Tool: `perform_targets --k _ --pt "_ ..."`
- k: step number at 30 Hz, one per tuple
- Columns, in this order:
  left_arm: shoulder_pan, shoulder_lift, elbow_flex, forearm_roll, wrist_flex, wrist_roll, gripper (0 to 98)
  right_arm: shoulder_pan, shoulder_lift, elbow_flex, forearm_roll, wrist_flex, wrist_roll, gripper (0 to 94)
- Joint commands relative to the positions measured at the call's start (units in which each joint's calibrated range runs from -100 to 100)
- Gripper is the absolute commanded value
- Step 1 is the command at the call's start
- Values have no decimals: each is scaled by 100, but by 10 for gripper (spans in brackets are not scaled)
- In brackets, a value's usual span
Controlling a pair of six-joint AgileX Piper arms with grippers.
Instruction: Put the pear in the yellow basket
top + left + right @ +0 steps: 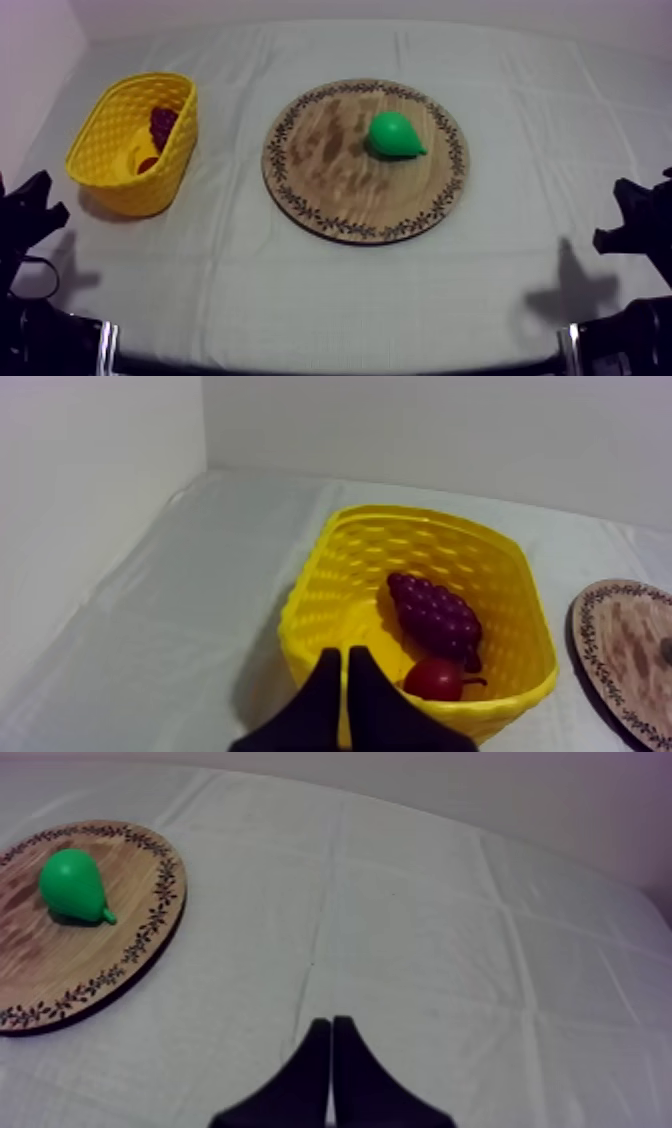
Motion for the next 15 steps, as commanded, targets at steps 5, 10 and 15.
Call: perform_targets --k 5,10,15 --pt "-6 -3 1 131 215 -146 0 1 1 5 1 -3 1 5" --pt "-8 -3 1 124 215 -97 0 1 1 5 1 -3 1 5" --pt "18 -3 -22 121 215 -64 0 1 1 5 1 -3 1 5"
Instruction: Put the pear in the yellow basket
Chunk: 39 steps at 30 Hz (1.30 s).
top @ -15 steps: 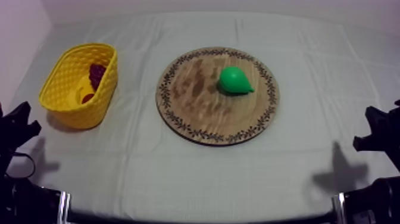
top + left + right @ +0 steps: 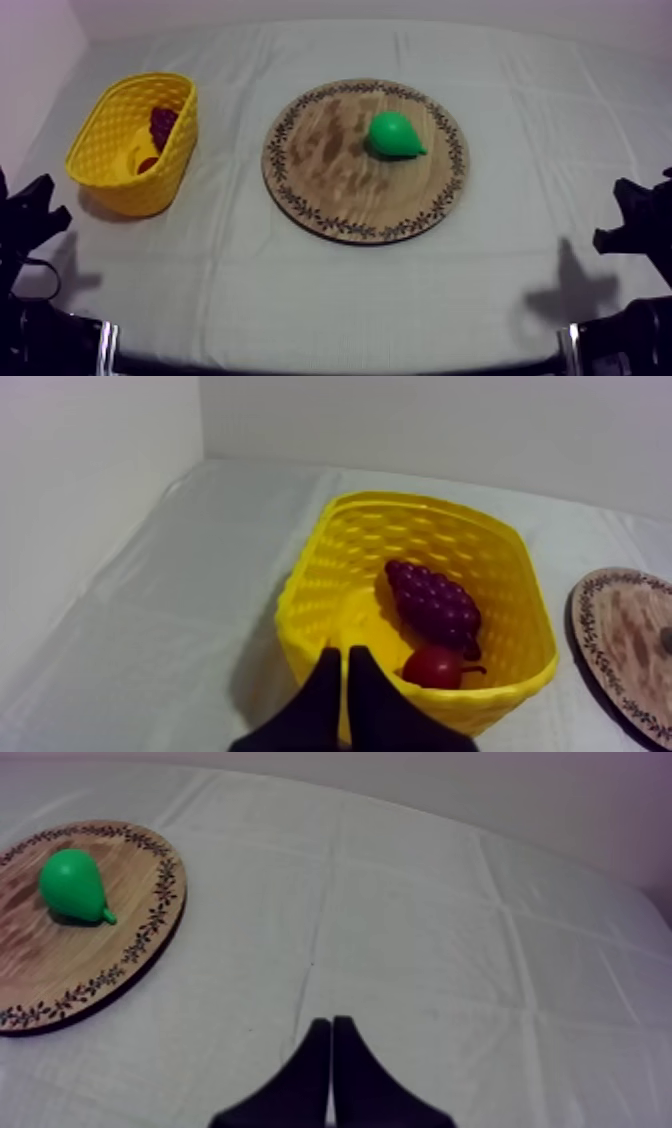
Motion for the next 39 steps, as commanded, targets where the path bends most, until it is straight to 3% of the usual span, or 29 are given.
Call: perform_targets --k 1,7,12,20,29,39 --pt "14 -3 -41 -6 12 0 0 1 1 5 1 -3 1 5" --pt "233 7 -363 -256 391 259 0 1 1 5 1 -3 1 5" --pt "366 352 -1068 -289 555 415 0 4 1 5 1 -3 1 5" --pt "342 1680 -2599 -35 586 350 0 9 1 5 1 -3 1 5" --pt "523 3452 -4342 273 684 -14 0 9 1 5 1 -3 1 5" --pt "1209 5646 -6747 316 1266 -204 0 9 1 5 1 -3 1 5"
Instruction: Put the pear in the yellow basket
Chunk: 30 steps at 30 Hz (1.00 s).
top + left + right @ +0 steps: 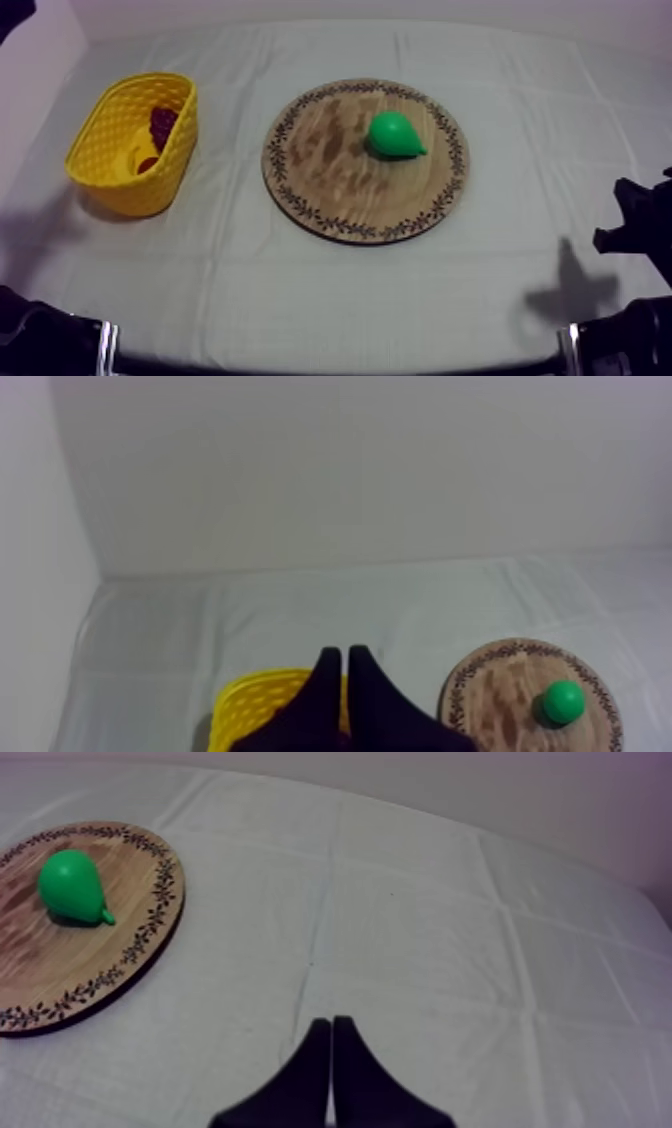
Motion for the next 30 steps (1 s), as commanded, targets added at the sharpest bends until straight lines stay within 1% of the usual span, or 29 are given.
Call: perform_targets --k 1,4,9,16,20,24,27,30 --pt "211 901 -980 -20 19 -20 0 -1 1 5 1 7 1 5" --pt "419 1482 -1600 -65 49 1 0 -1 1 5 1 7 1 5" --pt "799 2381 -2474 -245 168 68 0 -1 1 5 1 7 1 5" --pt "1349 3506 -3595 -512 709 -14 0 -1 1 5 1 7 1 5" --pt "1652 4085 -4190 -610 1012 -52 0 -1 1 5 1 7 1 5" --pt "1968 4572 -4547 -737 1163 -76 0 -1 1 5 1 7 1 5" --pt "2202 4884 -4640 -858 1196 -74 0 -1 1 5 1 7 1 5" --pt "2413 5176 -4641 -932 1212 -74 0 -1 1 5 1 7 1 5"
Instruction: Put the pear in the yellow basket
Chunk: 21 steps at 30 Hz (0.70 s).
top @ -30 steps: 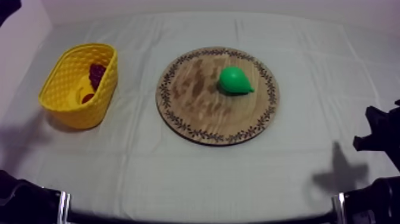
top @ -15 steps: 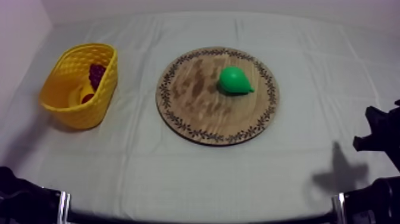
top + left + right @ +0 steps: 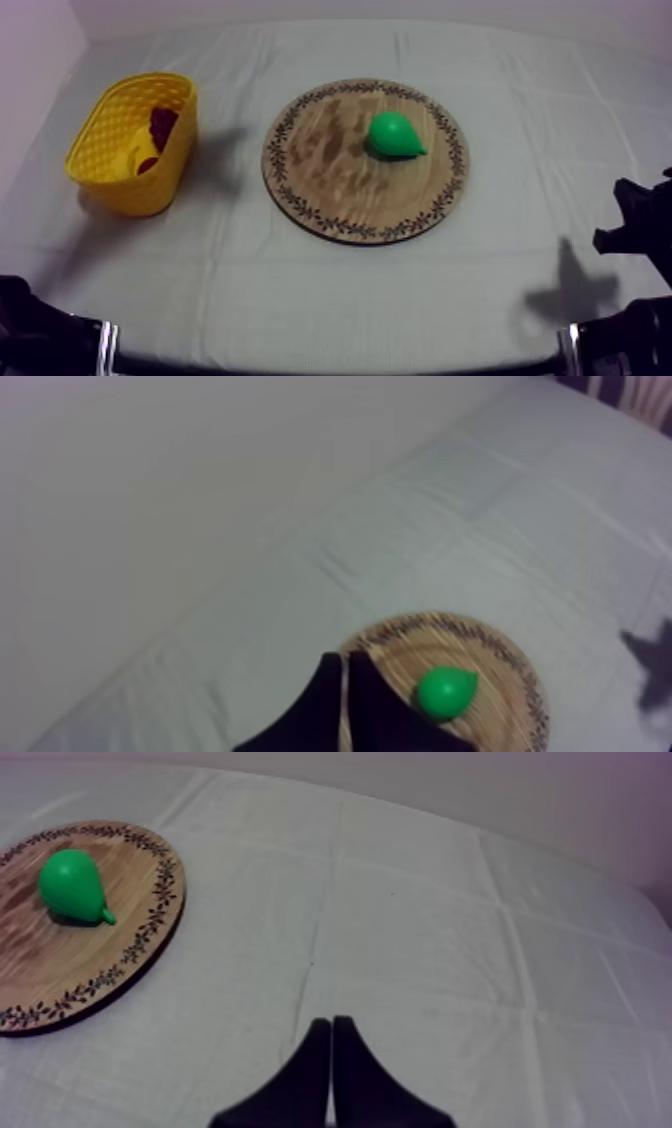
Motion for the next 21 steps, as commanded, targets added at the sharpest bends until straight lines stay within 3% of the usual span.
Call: perform_targets --k 1,11,21 --pt "193 259 6 -33 -1 -1 0 2 1 5 1 -3 1 5" --pt "604 1180 178 -212 -177 -34 0 2 1 5 1 -3 1 5" --pt "716 2005 13 -212 -360 -235 0 2 1 5 1 -3 1 5"
